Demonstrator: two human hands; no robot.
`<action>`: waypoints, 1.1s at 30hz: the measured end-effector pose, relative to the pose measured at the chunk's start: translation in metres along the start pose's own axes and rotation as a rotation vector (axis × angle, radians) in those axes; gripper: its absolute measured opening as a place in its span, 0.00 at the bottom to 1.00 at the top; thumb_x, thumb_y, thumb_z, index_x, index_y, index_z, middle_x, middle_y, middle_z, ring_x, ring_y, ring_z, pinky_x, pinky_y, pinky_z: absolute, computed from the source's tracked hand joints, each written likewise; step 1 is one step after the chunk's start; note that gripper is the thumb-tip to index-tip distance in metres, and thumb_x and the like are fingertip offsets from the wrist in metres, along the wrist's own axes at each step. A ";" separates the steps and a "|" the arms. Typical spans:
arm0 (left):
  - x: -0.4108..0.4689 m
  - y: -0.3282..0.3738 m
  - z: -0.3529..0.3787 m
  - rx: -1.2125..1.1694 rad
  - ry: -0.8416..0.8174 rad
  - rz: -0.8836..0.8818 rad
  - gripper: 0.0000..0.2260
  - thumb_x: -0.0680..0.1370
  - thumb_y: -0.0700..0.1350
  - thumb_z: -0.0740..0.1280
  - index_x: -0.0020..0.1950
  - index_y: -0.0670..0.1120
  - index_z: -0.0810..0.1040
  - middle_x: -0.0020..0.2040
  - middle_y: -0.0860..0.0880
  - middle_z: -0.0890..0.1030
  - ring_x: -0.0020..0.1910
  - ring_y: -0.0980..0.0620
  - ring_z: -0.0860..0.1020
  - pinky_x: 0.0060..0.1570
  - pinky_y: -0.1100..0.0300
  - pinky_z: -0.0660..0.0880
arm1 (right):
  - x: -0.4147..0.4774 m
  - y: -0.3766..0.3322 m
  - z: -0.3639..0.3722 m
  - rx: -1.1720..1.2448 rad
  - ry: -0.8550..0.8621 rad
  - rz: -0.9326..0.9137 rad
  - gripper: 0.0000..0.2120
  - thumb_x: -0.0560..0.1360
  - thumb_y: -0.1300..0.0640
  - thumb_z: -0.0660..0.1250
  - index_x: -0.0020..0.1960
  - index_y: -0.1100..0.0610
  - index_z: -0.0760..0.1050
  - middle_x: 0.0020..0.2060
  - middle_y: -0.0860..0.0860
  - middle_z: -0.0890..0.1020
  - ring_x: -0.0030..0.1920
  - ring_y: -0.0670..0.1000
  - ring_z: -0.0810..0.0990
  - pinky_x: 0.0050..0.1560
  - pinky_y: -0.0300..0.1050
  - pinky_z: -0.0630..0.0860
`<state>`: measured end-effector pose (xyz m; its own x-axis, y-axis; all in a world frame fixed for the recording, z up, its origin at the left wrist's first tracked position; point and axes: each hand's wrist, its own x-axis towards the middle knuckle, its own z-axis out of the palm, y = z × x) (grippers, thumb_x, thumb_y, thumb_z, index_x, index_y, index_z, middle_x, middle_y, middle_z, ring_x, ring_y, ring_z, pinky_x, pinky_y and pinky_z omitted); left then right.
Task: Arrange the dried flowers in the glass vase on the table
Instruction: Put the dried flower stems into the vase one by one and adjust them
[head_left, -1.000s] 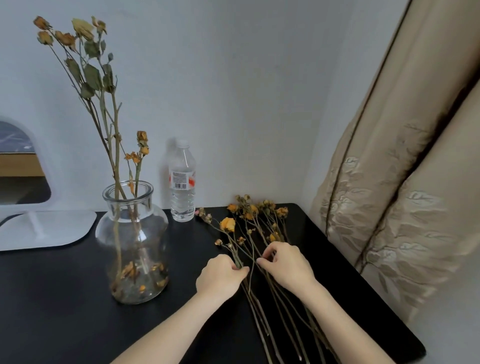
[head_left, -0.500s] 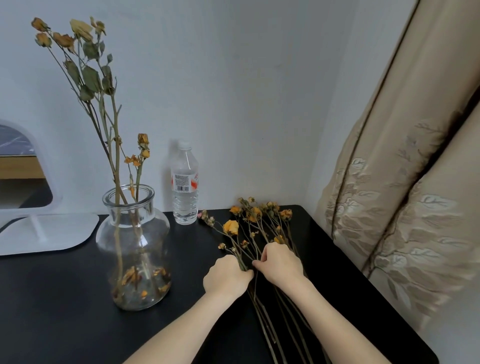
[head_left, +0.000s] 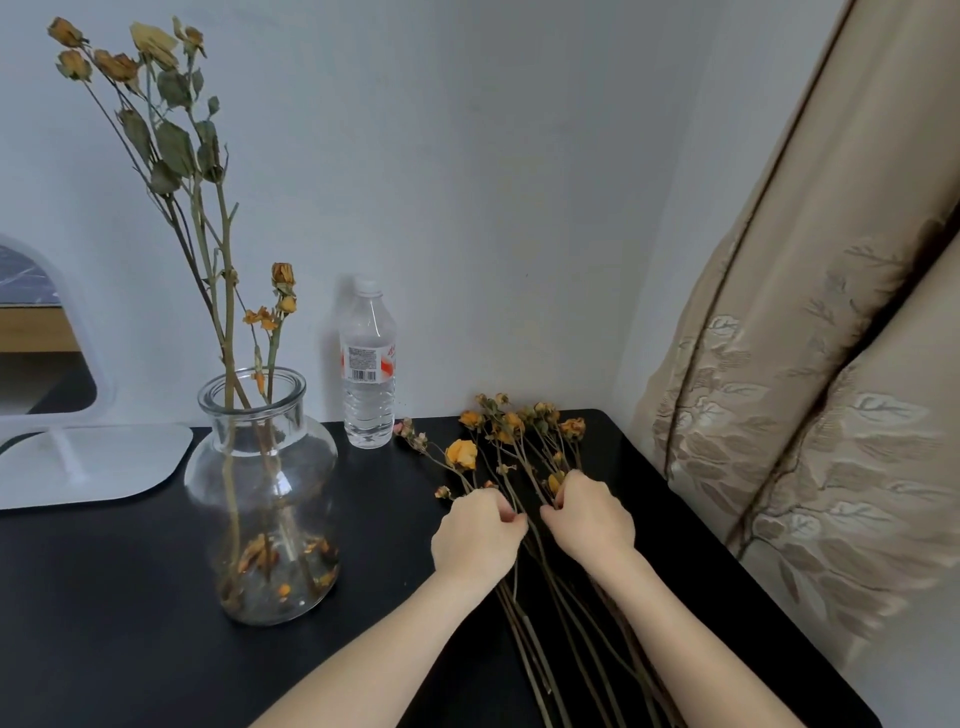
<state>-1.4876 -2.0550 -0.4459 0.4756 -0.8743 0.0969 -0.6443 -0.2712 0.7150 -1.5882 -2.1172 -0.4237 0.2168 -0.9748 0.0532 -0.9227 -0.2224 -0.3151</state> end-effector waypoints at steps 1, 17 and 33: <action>0.002 0.003 0.003 -0.001 -0.006 0.004 0.07 0.75 0.52 0.65 0.41 0.51 0.78 0.41 0.54 0.78 0.44 0.51 0.79 0.41 0.59 0.71 | 0.000 0.002 -0.001 -0.002 -0.017 0.012 0.12 0.75 0.50 0.64 0.54 0.57 0.73 0.46 0.52 0.80 0.47 0.53 0.81 0.38 0.43 0.72; 0.017 0.029 0.018 0.022 -0.086 -0.238 0.10 0.72 0.50 0.67 0.37 0.46 0.70 0.38 0.49 0.76 0.40 0.48 0.78 0.36 0.59 0.71 | 0.004 0.010 -0.017 0.137 -0.084 0.002 0.08 0.74 0.51 0.66 0.46 0.54 0.82 0.38 0.48 0.80 0.35 0.47 0.75 0.32 0.39 0.69; 0.013 0.025 -0.023 -0.384 -0.003 -0.170 0.11 0.73 0.45 0.68 0.32 0.45 0.74 0.30 0.47 0.74 0.32 0.51 0.73 0.39 0.58 0.73 | 0.010 0.013 -0.052 0.762 0.048 -0.083 0.08 0.74 0.54 0.69 0.50 0.57 0.82 0.28 0.41 0.74 0.33 0.40 0.72 0.41 0.36 0.70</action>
<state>-1.4844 -2.0639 -0.4108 0.5536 -0.8315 -0.0465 -0.2865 -0.2426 0.9269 -1.6147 -2.1313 -0.3784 0.2461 -0.9590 0.1407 -0.4253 -0.2373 -0.8734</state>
